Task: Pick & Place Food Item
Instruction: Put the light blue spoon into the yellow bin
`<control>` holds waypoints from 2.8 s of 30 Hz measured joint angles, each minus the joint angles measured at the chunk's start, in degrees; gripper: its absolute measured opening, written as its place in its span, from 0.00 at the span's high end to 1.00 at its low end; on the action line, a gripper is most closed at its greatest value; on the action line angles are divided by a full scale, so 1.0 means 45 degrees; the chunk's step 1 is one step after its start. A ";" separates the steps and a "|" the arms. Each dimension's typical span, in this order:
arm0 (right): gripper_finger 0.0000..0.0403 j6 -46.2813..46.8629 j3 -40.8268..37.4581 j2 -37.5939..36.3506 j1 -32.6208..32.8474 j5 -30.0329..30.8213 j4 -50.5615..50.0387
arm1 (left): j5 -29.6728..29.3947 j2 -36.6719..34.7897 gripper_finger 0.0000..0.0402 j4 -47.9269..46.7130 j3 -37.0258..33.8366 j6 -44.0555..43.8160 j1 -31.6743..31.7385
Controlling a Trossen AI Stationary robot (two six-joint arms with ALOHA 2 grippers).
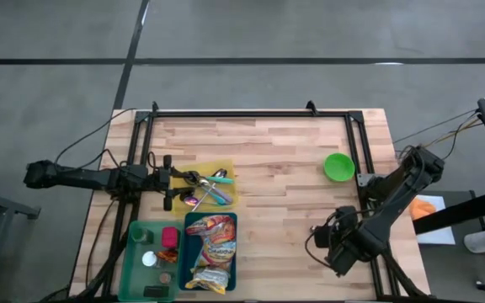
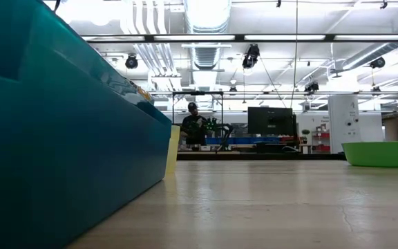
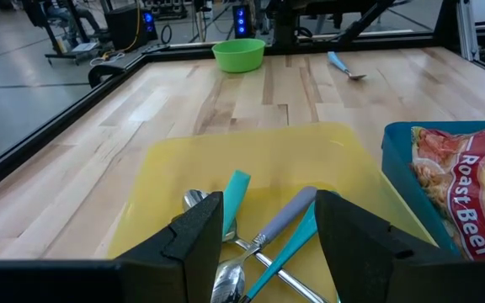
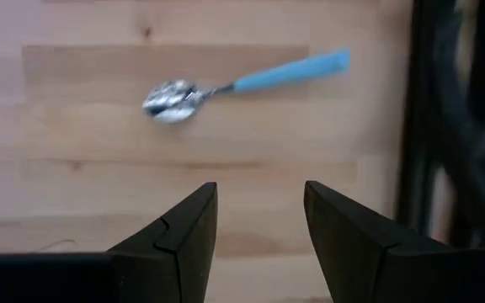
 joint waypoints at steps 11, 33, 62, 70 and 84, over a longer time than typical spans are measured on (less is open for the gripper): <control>0.56 -1.1810 -0.2698 -0.1347 0.0040 0.0690 0.1797 | 0.0000 0.0000 0.53 0.0000 0.0000 -0.0001 0.0002; 0.56 -1.7481 -0.6697 -0.1434 -0.0011 0.0883 0.5723 | 0.0000 -0.0005 0.53 0.0000 0.0000 0.0002 0.0002; 0.56 -1.7232 -0.8726 -0.1949 -0.1916 0.1619 1.0103 | 0.0000 0.0000 0.53 0.0000 0.0000 0.0002 0.0001; 0.56 -1.8680 -0.7461 -0.0804 -0.2089 0.2145 1.0529 | 0.0000 0.0000 0.53 0.0000 0.0000 0.0001 -0.0001; 0.56 -1.8440 -0.6639 0.0470 -0.2085 0.2292 1.0298 | 0.0000 0.0000 0.53 0.0000 0.0000 0.0001 -0.0001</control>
